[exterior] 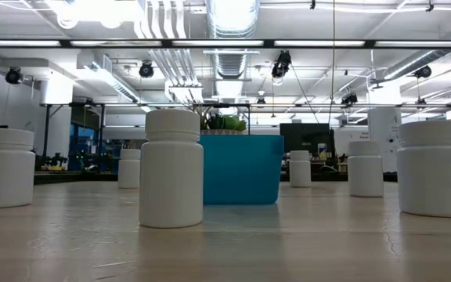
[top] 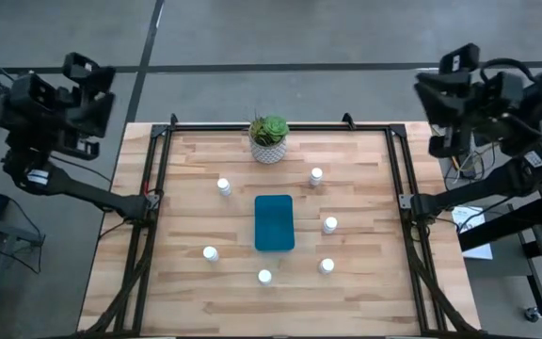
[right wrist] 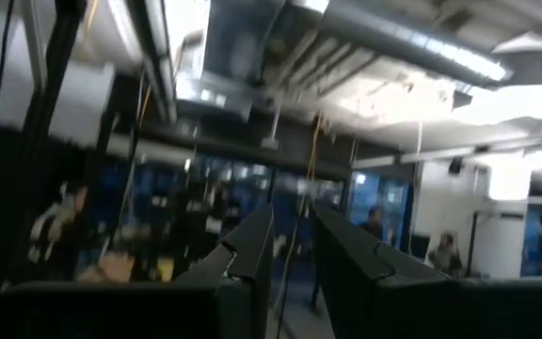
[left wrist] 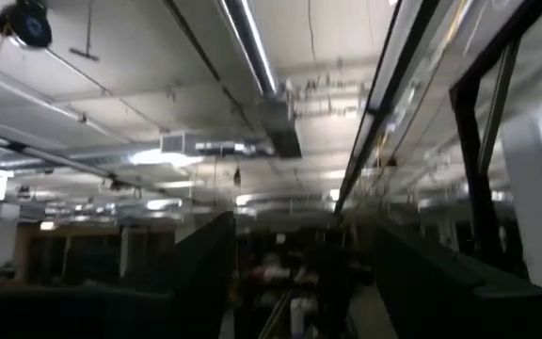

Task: Pick and place pill bottles into a basket
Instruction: Put the white medicine bottle into the blue bin

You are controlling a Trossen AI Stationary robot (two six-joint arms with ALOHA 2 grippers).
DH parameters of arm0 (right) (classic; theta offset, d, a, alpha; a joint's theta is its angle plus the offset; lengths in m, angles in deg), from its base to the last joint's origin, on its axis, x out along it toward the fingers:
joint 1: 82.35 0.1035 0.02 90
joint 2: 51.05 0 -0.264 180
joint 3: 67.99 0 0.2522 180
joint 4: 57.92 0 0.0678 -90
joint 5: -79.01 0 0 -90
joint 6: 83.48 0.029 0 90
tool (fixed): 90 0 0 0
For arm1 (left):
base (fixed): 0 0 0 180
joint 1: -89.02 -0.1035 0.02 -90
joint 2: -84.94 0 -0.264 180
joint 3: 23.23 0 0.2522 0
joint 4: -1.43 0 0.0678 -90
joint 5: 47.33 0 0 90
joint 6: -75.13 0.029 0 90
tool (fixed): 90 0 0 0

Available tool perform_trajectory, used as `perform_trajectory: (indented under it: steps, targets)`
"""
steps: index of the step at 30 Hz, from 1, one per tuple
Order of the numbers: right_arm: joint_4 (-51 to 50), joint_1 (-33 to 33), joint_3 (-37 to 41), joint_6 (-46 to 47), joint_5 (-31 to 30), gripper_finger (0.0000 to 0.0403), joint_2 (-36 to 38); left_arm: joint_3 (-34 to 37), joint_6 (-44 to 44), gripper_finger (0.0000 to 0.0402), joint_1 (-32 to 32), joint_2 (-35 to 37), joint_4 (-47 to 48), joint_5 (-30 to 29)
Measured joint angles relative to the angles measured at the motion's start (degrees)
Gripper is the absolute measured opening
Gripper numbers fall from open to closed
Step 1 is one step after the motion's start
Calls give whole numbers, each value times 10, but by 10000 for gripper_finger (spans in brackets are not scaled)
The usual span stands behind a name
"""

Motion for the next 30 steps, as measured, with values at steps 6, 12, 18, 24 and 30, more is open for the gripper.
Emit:
perform_trajectory:
  steps: [6,12,18,24,30]
  targets:
    - [-146,0,-75,-2,-4,68,-55,-67,4,219,0,-53,182,-14]
    - [-328,0,-169,12,-30,68,-120,-129,3,219,0,-121,328,-37]
    - [-520,0,-251,60,-30,68,-186,-193,-8,219,0,-188,486,-48]
    - [-664,0,-288,79,-30,68,-235,-232,-38,219,0,-231,655,-54]
    - [-733,0,-303,97,-28,68,-279,-229,-93,219,0,-258,750,-54]
